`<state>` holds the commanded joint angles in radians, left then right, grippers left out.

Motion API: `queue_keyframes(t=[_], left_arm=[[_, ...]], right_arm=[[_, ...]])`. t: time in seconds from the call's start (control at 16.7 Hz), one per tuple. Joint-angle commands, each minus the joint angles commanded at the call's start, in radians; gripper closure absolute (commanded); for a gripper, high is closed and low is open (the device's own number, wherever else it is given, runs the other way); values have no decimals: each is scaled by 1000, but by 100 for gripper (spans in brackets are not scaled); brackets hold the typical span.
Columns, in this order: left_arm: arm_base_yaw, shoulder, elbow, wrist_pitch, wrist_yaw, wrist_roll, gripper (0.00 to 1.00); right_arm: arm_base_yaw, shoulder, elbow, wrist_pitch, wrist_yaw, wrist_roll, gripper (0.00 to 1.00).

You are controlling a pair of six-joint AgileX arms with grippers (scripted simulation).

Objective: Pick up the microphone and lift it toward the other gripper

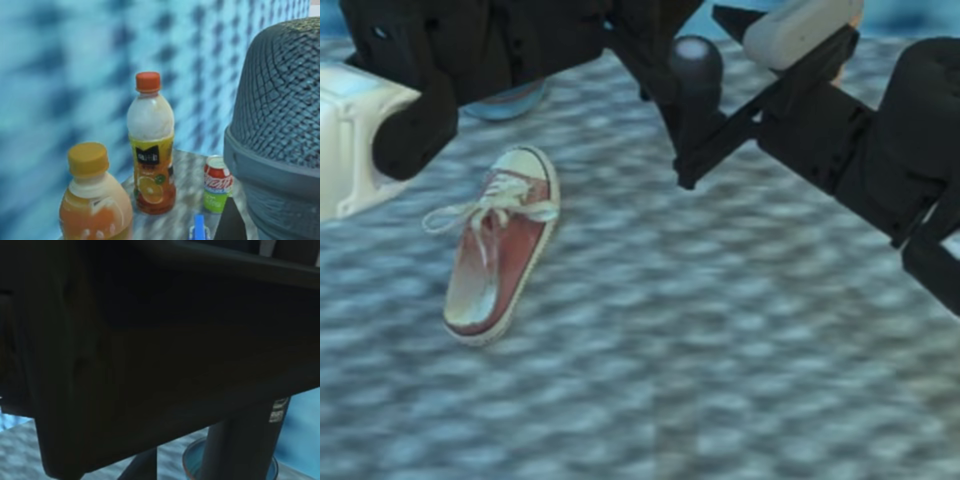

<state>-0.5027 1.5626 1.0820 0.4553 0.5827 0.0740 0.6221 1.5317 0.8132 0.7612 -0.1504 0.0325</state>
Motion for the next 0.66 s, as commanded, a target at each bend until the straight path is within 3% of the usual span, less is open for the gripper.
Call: queue_keyframes(t=[0.66], left_arm=[[162, -76, -71, -10, 140, 5, 100]], right_arm=[[-34, -286, -239, -47, -49, 1, 0]])
